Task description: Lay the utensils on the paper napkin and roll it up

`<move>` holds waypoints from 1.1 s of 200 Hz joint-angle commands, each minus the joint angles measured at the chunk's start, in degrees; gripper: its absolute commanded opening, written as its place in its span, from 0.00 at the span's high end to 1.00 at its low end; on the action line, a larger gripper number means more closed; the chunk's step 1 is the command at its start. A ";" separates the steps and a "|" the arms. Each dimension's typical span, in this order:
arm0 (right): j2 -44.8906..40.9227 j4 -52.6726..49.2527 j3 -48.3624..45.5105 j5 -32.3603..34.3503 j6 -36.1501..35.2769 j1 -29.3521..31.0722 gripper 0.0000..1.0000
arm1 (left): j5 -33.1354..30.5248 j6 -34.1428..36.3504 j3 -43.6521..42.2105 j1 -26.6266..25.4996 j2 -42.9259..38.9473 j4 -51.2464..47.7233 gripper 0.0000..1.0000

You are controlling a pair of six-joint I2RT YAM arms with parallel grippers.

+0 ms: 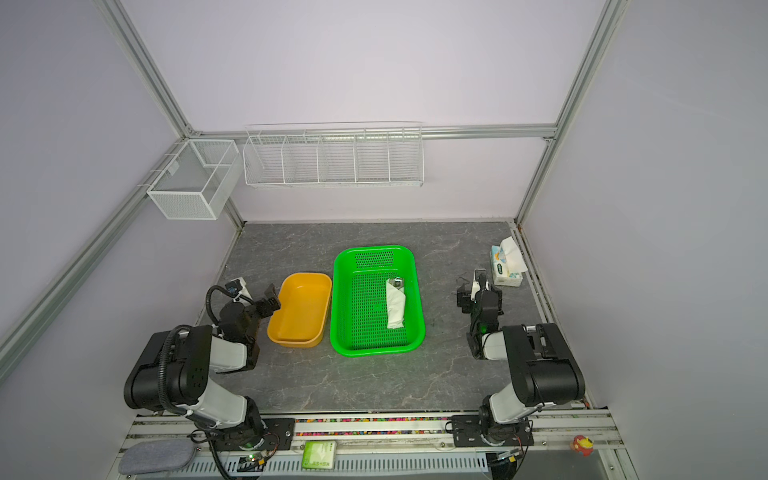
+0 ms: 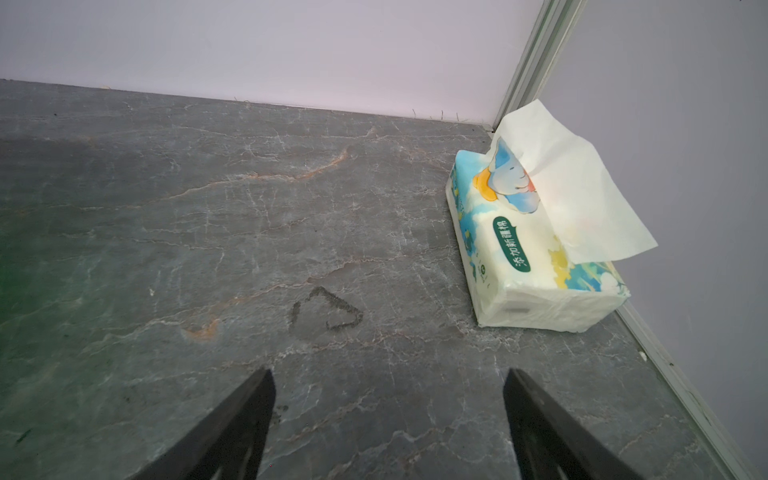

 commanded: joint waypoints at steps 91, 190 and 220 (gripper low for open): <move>-0.40 0.37 0.77 0.69 0.17 -0.29 0.11 | -2.06 5.46 5.50 -3.90 -1.14 -7.33 0.01; -0.43 -0.60 1.24 -0.02 0.60 -0.79 0.11 | -1.99 5.91 8.72 -4.47 -2.01 -14.92 0.01; -0.45 -0.64 1.22 -0.01 0.59 -0.81 0.11 | -2.71 5.86 7.84 -4.47 -1.30 -12.21 0.01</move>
